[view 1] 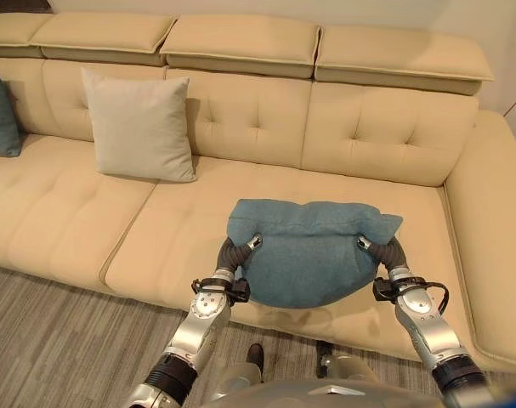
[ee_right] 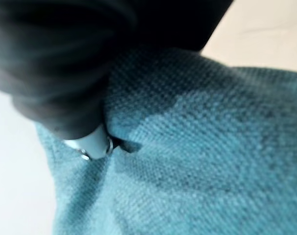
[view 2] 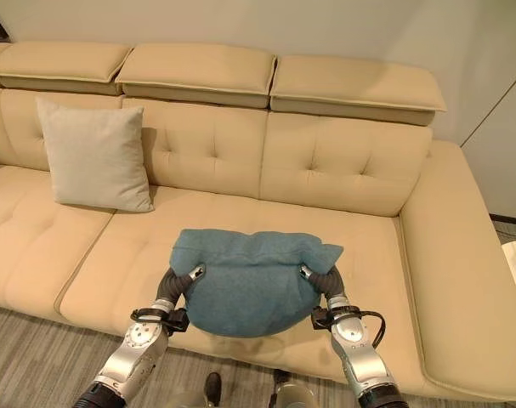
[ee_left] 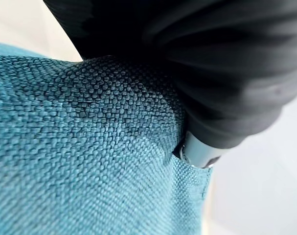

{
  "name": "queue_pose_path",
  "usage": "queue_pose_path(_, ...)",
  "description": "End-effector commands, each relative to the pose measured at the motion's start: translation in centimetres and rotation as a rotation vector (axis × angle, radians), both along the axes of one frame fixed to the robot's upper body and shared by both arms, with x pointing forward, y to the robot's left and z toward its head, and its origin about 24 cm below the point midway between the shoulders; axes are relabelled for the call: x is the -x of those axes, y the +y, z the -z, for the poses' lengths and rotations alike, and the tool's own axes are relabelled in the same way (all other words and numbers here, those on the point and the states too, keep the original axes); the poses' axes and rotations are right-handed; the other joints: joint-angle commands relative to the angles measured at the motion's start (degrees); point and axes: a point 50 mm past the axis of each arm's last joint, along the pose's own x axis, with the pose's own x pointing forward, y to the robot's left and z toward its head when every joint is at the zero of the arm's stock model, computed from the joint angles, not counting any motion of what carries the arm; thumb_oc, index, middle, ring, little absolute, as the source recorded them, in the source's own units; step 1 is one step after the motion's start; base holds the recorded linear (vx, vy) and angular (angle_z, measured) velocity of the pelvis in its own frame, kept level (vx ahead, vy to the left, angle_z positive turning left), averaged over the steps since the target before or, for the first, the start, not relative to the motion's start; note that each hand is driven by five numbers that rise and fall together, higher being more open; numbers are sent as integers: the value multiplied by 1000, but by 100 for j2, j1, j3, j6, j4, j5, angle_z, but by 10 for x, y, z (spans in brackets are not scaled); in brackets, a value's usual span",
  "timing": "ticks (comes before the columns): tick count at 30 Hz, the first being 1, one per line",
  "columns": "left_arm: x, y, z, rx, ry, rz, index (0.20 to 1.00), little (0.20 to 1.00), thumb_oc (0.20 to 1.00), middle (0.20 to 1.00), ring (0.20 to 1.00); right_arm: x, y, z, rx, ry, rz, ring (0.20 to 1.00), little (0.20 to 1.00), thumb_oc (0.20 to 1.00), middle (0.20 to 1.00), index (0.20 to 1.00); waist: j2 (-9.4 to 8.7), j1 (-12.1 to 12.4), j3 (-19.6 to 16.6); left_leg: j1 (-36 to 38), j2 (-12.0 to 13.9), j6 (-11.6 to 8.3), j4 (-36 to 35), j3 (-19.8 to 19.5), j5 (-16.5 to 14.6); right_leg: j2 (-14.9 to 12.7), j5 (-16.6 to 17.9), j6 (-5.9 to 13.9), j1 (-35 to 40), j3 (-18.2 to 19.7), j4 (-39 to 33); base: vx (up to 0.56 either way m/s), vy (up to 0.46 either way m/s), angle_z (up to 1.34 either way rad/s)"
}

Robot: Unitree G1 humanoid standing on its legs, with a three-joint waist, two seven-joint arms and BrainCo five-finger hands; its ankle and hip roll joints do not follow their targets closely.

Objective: Pick up all the scattered cushions and arrange them neatly on the sofa.

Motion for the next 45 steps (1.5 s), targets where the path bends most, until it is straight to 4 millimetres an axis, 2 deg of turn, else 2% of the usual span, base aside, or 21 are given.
queue_pose_path(1,-14,-5,-43,87,-218,21,200,200,200,200,200,-21,2,-54,-36,-285,-17,200,200,200,200,200,-53,-17,-217,206,188,17,-14,161,-529,-96,-632,435,263,273,388,135,-21,7)
queue_pose_path(2,-15,-5,-44,84,-224,21,200,200,200,200,200,-22,2,-54,-34,-285,-10,200,200,200,200,200,-74,-1,-258,176,204,29,-296,173,-555,-102,-657,470,329,263,347,148,11,-17)
queue_pose_path(4,-17,-5,-46,76,-230,14,200,200,200,200,200,-23,0,-54,-34,-283,1,200,200,200,200,200,-81,23,-274,86,169,10,-557,116,-410,-94,-692,497,396,277,339,134,44,1)
queue_pose_path(8,-15,-1,-47,79,-234,1,200,200,200,200,200,-21,4,-50,-42,-265,-14,200,200,200,200,200,3,21,-423,503,107,57,-1069,79,-408,-75,-739,552,513,505,405,206,136,-39)
queue_pose_path(17,-19,7,-61,46,-297,-13,200,200,200,200,200,-24,14,-56,-67,-290,-44,200,200,200,200,200,-12,59,-553,838,8,290,-1227,397,-607,-234,-744,692,569,743,468,114,95,-24)
queue_pose_path(23,-39,4,-93,4,-433,-24,200,200,200,200,200,-44,29,-90,-54,-419,-104,200,200,200,200,200,-17,61,-634,983,-2,331,-1455,475,-623,-263,-676,763,595,794,335,107,28,-6)
queue_pose_path(25,-56,-4,-119,-1,-524,-28,200,200,200,200,200,-60,42,-116,-41,-504,-145,200,200,200,200,200,-25,73,-614,909,29,312,-1599,474,-535,-240,-585,778,475,789,193,21,-13,-17)
queue_pose_path(26,-56,-4,-120,-1,-525,-28,200,200,200,200,200,-60,42,-116,-41,-505,-145,200,200,200,200,200,-24,72,-610,904,30,311,-1601,473,-532,-239,-583,777,470,788,192,-63,-33,-15)
queue_pose_path(27,-68,-11,-139,-4,-586,-30,200,200,200,200,200,-71,52,-135,-31,-563,-160,200,200,200,200,200,-41,83,-558,759,63,294,-1699,453,-442,-207,-488,781,324,775,65,-56,-23,-9)
queue_pose_path(28,-68,-11,-140,-4,-588,-30,200,200,200,200,200,-72,52,-135,-31,-565,-160,200,200,200,200,200,-40,82,-557,749,63,294,-1698,452,-440,-206,-486,781,315,774,66,-166,-41,0)
queue_pose_path(29,-79,-18,-155,-8,-627,-39,200,200,200,200,200,-81,61,-148,-39,-601,-162,200,200,200,200,200,-50,86,-431,546,93,270,-1730,415,-361,-183,-409,779,116,777,11,-172,-25,-2)
queue_pose_path(31,-90,-19,-171,-24,-671,-54,200,200,200,200,200,-91,66,-164,-29,-638,-159,200,200,200,200,200,-56,74,-325,321,99,251,-1776,364,-266,-151,-327,777,-116,775,-30,-244,-39,1)
queue_pose_path(32,-104,-18,-198,-43,-736,-87,200,200,200,200,200,-105,68,-194,-10,-712,-138,200,200,200,200,200,-55,64,-198,-70,96,203,-1857,312,-94,-126,-215,777,-503,748,-84,-257,-41,3)
queue_pose_path(36,-121,-12,-231,-76,-803,-140,200,200,200,200,200,-124,69,-237,36,-792,-105,200,200,200,200,200,-27,60,-67,-622,44,113,-1886,267,139,-111,-67,769,-1017,708,-90,-137,-23,10)
queue_pose_path(39,-127,-9,-253,-121,-856,-148,200,200,200,200,200,-131,69,-258,51,-828,-89,200,200,200,200,200,27,60,-3,-846,56,35,-2013,267,309,-105,-24,783,-1247,670,-97,-54,-29,14)
queue_pose_path(40,-132,-7,-270,-145,-888,-163,200,200,200,200,200,-136,71,-272,57,-843,-78,200,200,200,200,200,87,69,20,-993,66,-30,-2146,251,453,-113,37,810,-1404,632,-144,-33,-27,8)
queue_pose_path(45,-134,-3,-286,-152,-919,-185,200,200,200,200,200,-140,76,-282,49,-850,-81,200,200,200,200,200,160,95,52,-1169,74,-84,-2234,245,565,-103,94,839,-1607,613,-206,-14,-13,-1)
